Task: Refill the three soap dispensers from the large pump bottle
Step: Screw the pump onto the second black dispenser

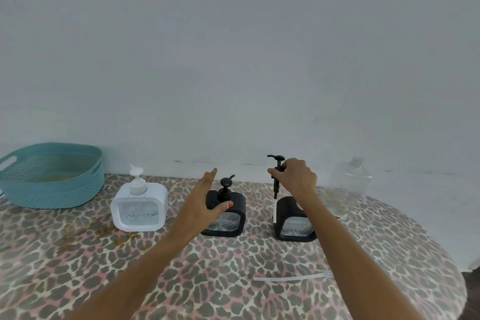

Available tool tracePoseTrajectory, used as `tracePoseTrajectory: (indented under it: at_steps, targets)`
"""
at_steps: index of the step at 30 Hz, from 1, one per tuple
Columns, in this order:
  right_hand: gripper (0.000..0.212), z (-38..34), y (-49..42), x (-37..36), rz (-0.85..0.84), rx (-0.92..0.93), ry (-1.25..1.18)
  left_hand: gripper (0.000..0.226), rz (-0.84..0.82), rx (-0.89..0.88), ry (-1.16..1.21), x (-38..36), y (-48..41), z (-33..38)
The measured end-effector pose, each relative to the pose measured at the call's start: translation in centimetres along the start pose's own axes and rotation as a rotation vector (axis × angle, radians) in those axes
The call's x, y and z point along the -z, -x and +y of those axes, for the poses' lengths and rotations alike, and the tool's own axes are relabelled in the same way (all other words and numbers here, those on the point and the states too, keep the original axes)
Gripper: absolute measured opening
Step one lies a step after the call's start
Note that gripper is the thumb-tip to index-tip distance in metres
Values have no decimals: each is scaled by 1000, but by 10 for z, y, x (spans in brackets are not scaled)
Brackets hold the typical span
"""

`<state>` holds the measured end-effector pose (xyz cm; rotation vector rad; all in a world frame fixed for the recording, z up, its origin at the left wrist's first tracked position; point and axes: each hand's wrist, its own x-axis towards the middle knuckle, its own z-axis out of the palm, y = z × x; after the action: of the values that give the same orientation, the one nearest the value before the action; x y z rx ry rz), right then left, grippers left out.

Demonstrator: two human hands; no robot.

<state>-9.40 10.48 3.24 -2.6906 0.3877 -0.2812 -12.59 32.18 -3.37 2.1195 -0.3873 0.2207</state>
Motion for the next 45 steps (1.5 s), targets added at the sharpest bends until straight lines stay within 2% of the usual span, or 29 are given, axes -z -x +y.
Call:
tracePoseTrajectory:
  at_steps: [4,10,12,17,23,31,38,45]
  targets:
    - [32,8,10,26,116,-6,-124,72,57,-118,25,-6,-4,28]
    - [32,30,13,54,262,13,-356,65,-78,-278,-57,-47,-8,52]
    - [30,39,14,59,290,15,-423,62,-129,-287,-86,-65,-10,57]
    - [29,62,14,60,352,34,-541,62,-275,-183,-192,-104,-20,59]
    - [26,78,12,49,350,62,-572,62,-356,-119,-240,-135,-31,49]
    - [29,88,15,18,278,113,-545,57,-311,-112,-189,-142,-35,45]
    - [32,94,27,-4,241,128,-543,53,-291,-90,-3,-139,-35,45]
    - [36,100,33,-15,216,128,-501,56,-285,-67,55,-139,-35,42]
